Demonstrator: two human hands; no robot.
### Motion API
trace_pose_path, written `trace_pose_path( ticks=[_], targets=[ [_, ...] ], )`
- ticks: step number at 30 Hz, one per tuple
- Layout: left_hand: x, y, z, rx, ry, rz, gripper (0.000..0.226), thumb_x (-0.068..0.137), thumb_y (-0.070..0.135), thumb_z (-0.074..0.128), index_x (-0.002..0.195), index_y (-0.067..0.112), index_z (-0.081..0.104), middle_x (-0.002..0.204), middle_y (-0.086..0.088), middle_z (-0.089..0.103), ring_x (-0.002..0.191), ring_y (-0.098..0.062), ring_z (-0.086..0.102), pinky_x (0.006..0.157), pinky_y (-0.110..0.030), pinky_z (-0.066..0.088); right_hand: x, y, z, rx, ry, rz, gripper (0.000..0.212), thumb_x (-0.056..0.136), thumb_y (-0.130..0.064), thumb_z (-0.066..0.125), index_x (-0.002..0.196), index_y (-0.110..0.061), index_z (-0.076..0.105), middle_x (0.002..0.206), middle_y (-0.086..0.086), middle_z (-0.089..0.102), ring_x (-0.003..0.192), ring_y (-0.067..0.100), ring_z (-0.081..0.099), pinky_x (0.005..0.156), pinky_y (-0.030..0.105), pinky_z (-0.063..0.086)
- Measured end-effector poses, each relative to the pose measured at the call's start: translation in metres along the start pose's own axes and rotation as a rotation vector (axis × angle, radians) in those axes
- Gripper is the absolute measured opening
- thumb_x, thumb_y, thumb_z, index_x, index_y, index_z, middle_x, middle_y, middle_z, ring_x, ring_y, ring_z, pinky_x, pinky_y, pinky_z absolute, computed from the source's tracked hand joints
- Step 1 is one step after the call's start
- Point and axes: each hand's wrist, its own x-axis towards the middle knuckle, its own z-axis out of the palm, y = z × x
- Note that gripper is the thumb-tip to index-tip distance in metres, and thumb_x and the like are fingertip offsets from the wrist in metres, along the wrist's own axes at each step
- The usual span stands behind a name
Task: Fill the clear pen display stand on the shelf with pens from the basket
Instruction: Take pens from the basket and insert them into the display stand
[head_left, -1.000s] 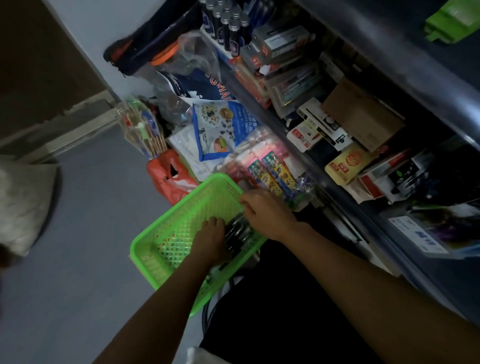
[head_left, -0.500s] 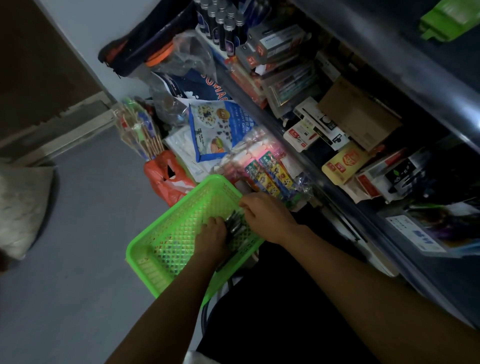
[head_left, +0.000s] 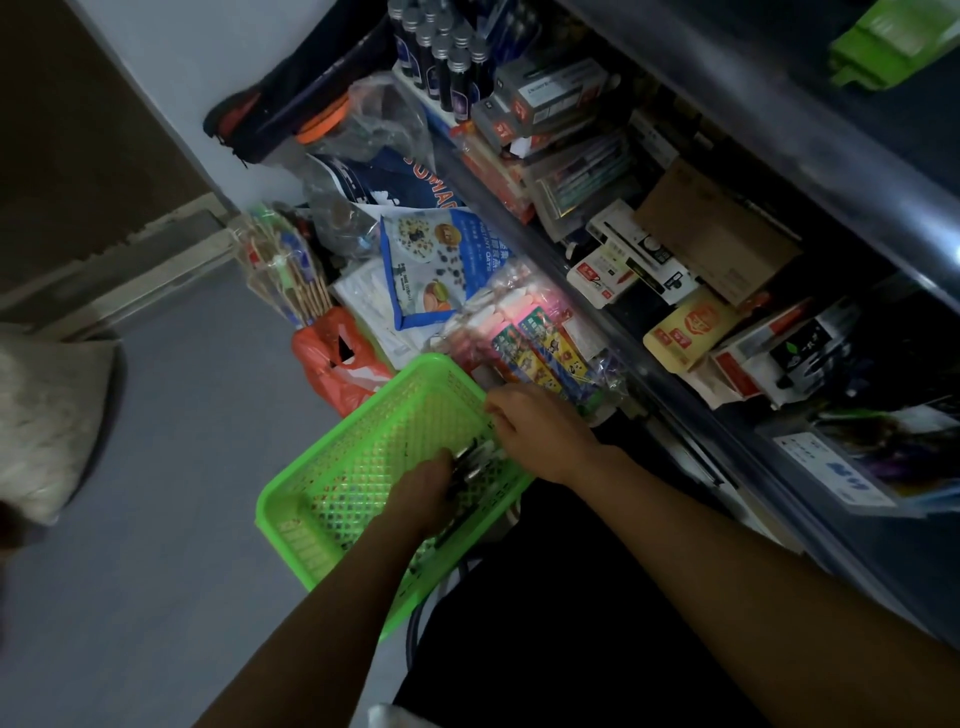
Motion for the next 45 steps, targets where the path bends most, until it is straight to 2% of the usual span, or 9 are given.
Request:
trace_pose_path(
  ticks=[5,8,13,15,19,29,35,40,45],
  targets=[
    [-0.007,0.002,0.001,-0.010,-0.015,-0.010,0.037,0.088,0.035,0.057,0.112,0.007,0.053,0.113,-0.019,0.060,0.105,-0.035,0.057,0.078,-0.035,0.043,-0.002,0.000,-0.003,-0.002,-0.001,-0.003,0.025,0.089,-0.006,0.051,0.109,-0.005,0.066,0.114,0.015,0.060,0.098,0.034,0.061,0.079,0.046,0.053],
    [-0.009,0.002,0.003,-0.059,-0.008,-0.038,0.032,0.086,0.036,0.060,0.102,0.009,0.062,0.106,-0.017,0.065,0.098,-0.032,0.062,0.073,-0.032,0.044,-0.005,-0.001,-0.005,-0.007,0.009,-0.003,0.023,0.090,-0.005,0.051,0.108,-0.004,0.066,0.114,0.016,0.060,0.098,0.034,0.060,0.079,0.043,0.052],
    [-0.008,0.004,0.004,-0.065,-0.031,-0.042,0.028,0.085,0.032,0.061,0.095,0.007,0.063,0.100,-0.017,0.066,0.092,-0.032,0.063,0.067,-0.030,0.041,-0.009,0.000,-0.007,0.004,0.034,-0.015,0.022,0.088,-0.003,0.051,0.103,-0.001,0.066,0.111,0.018,0.062,0.096,0.036,0.061,0.077,0.046,0.053],
    [-0.008,0.004,0.005,-0.048,-0.063,-0.036,0.026,0.084,0.030,0.062,0.096,0.007,0.062,0.102,-0.016,0.066,0.093,-0.031,0.063,0.067,-0.028,0.039,-0.010,0.000,-0.008,-0.003,0.037,-0.018,0.021,0.087,-0.003,0.050,0.101,0.000,0.066,0.110,0.017,0.062,0.095,0.036,0.061,0.075,0.046,0.052],
    [-0.004,0.004,0.001,-0.024,-0.110,-0.004,0.029,0.082,0.023,0.065,0.105,0.006,0.063,0.107,-0.017,0.066,0.100,-0.029,0.062,0.077,-0.032,0.045,-0.014,0.000,-0.012,-0.016,0.054,-0.034,0.018,0.086,-0.002,0.050,0.095,0.002,0.065,0.105,0.018,0.062,0.090,0.037,0.060,0.071,0.046,0.051],
    [-0.006,0.000,-0.014,0.078,-0.091,0.061,0.032,0.085,0.018,0.058,0.114,0.005,0.058,0.117,-0.018,0.060,0.110,-0.031,0.057,0.086,-0.033,0.042,-0.013,0.003,-0.031,-0.028,0.044,0.000,0.014,0.088,-0.005,0.047,0.090,-0.005,0.061,0.090,0.017,0.065,0.083,0.033,0.059,0.066,0.039,0.048],
    [-0.018,0.002,0.003,0.088,-0.063,0.036,0.035,0.092,0.033,0.053,0.115,0.008,0.057,0.119,-0.015,0.061,0.110,-0.030,0.057,0.084,-0.032,0.042,-0.020,0.001,-0.032,-0.047,0.051,-0.010,0.014,0.087,-0.005,0.048,0.093,-0.005,0.061,0.093,0.017,0.065,0.086,0.033,0.058,0.069,0.040,0.049],
    [-0.015,0.005,0.006,0.076,-0.057,-0.001,0.034,0.091,0.034,0.055,0.109,0.006,0.062,0.114,-0.016,0.064,0.107,-0.030,0.060,0.082,-0.033,0.045,-0.023,-0.001,-0.032,-0.081,0.040,0.001,0.014,0.090,-0.007,0.047,0.096,-0.005,0.059,0.096,0.016,0.064,0.089,0.033,0.058,0.071,0.042,0.049],
    [-0.013,0.001,0.008,0.109,-0.093,-0.010,0.037,0.086,0.027,0.061,0.116,0.006,0.057,0.121,-0.016,0.059,0.112,-0.031,0.057,0.086,-0.033,0.044,-0.023,0.000,-0.033,-0.068,0.038,0.004,0.014,0.089,-0.007,0.047,0.096,-0.006,0.059,0.098,0.016,0.064,0.091,0.034,0.057,0.071,0.042,0.049]
  ],
)
